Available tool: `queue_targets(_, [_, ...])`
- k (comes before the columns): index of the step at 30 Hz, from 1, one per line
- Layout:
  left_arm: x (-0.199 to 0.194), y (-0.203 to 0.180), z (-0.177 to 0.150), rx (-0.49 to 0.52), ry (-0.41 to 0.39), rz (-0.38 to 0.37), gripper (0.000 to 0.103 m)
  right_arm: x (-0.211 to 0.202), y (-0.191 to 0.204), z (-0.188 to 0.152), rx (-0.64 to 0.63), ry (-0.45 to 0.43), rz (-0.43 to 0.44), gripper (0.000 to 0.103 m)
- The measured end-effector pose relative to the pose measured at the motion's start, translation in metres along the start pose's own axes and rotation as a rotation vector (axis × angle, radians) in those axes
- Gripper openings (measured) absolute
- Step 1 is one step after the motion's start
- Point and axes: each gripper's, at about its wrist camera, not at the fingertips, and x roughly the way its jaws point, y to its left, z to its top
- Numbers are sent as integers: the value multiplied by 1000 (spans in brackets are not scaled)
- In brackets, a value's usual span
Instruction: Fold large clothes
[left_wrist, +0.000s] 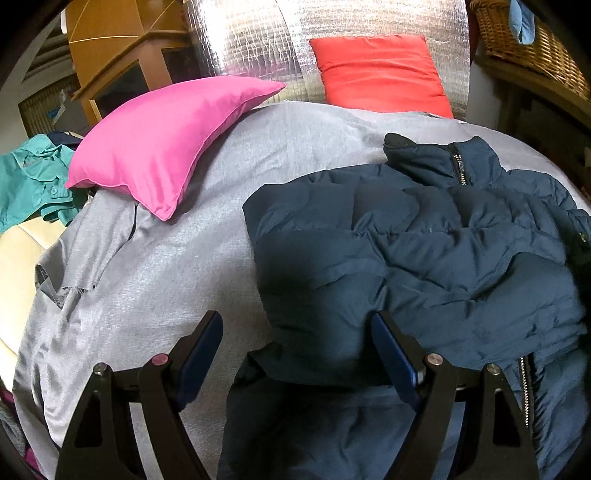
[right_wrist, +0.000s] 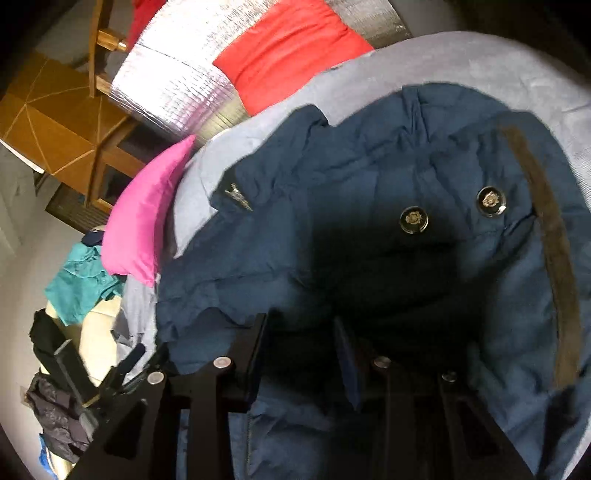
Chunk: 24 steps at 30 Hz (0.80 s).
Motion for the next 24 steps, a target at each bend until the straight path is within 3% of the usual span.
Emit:
queue_targets(3, [0,-1,1,-1,0,1,83,-13,7,0,-13,-16,39,41])
queue_targets(5, [0,-3,1,5,-2,5,83,-12,11,-2,-26,-9,49,47])
queue_targets(6, [1,-4,1,9,-2,9,83,-8,10,-3,-28,7,32,53])
queue_targets(11, [1,-7,0,24,-1,17,83,7,9,-7,-38,59,-16,53])
queue_targets(17, [-9,5,6,-12,-19,0,83,-36,4,2,-39,-25,-2,53])
queue_targets(20, [-13,17,8,-64,-44,-5,83,-39,-17,5,15,-37,-53,53])
queue_targets(22, [7,18,3,-51,46,15,83,-25,-37,6,71,20,-51,53])
queue_targets(24, [25,16,-3,-57,126,-17,83,-23,-44,6,86,30,-23,53])
